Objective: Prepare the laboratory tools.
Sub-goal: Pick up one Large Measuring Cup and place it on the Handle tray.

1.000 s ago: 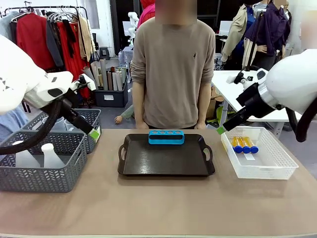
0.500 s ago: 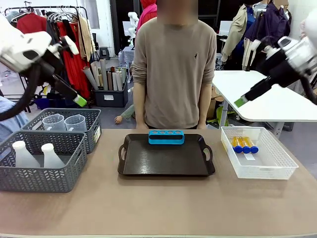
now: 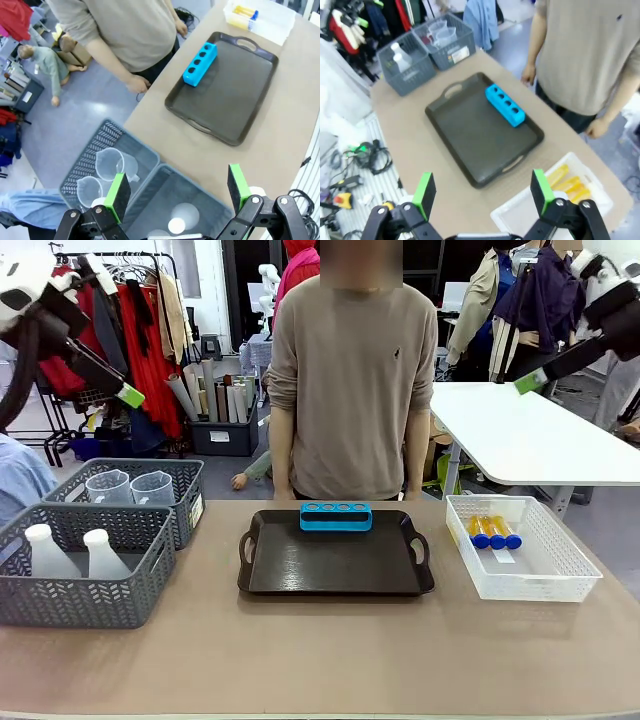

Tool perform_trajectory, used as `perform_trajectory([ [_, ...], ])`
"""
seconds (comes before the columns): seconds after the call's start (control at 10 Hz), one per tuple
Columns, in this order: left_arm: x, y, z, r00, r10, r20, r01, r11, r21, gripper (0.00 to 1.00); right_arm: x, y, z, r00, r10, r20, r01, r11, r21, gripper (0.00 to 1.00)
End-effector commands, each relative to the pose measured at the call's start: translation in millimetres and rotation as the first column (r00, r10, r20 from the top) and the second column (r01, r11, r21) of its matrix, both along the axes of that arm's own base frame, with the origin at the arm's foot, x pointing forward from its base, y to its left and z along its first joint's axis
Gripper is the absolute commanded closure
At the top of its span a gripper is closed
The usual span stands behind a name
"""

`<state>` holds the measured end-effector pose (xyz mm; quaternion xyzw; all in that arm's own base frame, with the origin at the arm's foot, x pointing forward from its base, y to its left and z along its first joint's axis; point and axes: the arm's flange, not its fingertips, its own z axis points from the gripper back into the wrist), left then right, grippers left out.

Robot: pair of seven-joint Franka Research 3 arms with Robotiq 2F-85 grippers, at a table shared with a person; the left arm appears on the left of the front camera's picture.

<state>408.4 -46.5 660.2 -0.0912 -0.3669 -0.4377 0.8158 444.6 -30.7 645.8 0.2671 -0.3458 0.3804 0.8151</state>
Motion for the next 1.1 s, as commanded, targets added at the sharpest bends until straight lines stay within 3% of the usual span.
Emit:
perform_trajectory([
  [0.0, 5.2, 8.0, 0.7, 1.0, -0.018, 0.001, 0.018, 0.999, -0.036, 0.0, 9.8, -1.7, 3.9, 0.999, 0.009, 0.037, -0.01, 0.999, 0.034, 0.0],
  [0.6, 4.7, 18.0, 1.8, 1.0, 0.002, 0.005, -0.001, 0.999, -0.054, 0.0, 20.7, 6.9, 31.6, 0.991, 0.023, 0.129, -0.017, 0.999, -0.048, 0.0],
  [0.9, 5.6, 18.1, 1.1, 1.0, 0.006, -0.01, -0.006, 0.999, -0.053, 0.0, 25.4, 11.1, 35.7, 0.992, 0.036, 0.118, -0.027, 0.996, -0.083, 0.0],
  [1.0, 4.9, 16.5, -2.3, 1.0, 0.02, -0.001, -0.02, 0.996, -0.091, 0.0, 17.8, 11.2, 34.1, 0.995, 0.016, 0.103, -0.011, 0.999, -0.042, 0.0],
])
